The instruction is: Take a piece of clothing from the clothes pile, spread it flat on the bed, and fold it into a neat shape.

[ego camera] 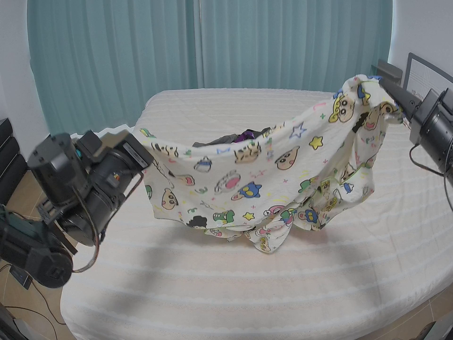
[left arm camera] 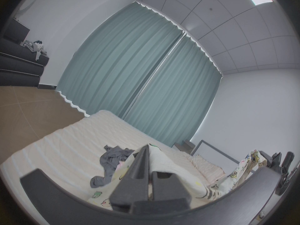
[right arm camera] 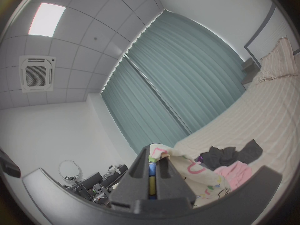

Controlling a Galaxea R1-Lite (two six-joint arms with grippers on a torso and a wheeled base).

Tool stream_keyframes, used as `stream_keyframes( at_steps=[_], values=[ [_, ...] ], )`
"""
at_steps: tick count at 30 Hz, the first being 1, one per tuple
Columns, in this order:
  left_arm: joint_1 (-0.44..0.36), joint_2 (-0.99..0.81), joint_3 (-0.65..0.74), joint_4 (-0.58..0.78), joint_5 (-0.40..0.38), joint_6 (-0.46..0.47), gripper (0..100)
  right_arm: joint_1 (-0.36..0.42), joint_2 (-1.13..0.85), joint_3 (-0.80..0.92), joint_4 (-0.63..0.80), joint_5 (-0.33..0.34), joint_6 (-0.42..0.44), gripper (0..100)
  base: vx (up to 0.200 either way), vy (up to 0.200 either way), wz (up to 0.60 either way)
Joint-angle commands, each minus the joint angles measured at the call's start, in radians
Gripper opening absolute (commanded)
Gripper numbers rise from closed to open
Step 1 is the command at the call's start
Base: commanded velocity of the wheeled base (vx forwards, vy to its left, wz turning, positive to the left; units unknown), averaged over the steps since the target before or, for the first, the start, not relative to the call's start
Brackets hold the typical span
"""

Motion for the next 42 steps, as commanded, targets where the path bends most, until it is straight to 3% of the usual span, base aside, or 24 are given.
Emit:
stream_keyframes(
  at_steps=[1,8,9,10,13,19,27,32,42],
  values=[
    [0.001,-0.198,-0.094,0.100,-0.005,0.008,0,0.038,-0.098,-0.020,0.038,-0.006,0.010,0,0.000,0.000,0.00],
    [-0.007,-0.182,0.073,0.097,-0.007,-0.007,0,0.092,-0.090,0.242,0.038,-0.004,0.033,0,0.000,0.000,0.00],
    [-0.013,-0.174,0.088,0.097,-0.007,-0.014,0,0.099,-0.087,0.261,0.041,-0.003,0.048,0,0.000,0.000,0.00],
    [-0.036,-0.143,0.136,0.096,-0.007,-0.057,0,0.129,-0.061,0.319,0.043,-0.001,0.125,0,0.000,0.000,0.00],
    [-0.074,-0.117,0.165,0.097,-0.008,-0.119,0,0.156,-0.027,0.365,0.043,0.009,0.188,0,0.000,0.000,0.00],
    [-0.165,-0.033,0.189,0.096,-0.010,-0.179,0,0.224,0.048,0.420,0.031,0.039,0.256,0,0.000,0.000,0.00],
    [-0.199,-0.010,0.182,0.096,-0.021,-0.230,0,0.231,0.074,0.434,-0.054,0.037,0.262,0,0.000,0.000,0.00],
    [-0.263,0.015,0.182,0.094,-0.039,-0.250,0,0.307,0.088,0.473,-0.080,0.032,0.260,0,0.000,0.000,0.00],
    [-0.272,0.021,0.180,0.094,-0.034,-0.293,0,0.323,0.062,0.496,-0.084,0.029,0.259,0,-0.080,0.000,0.00]
  ],
)
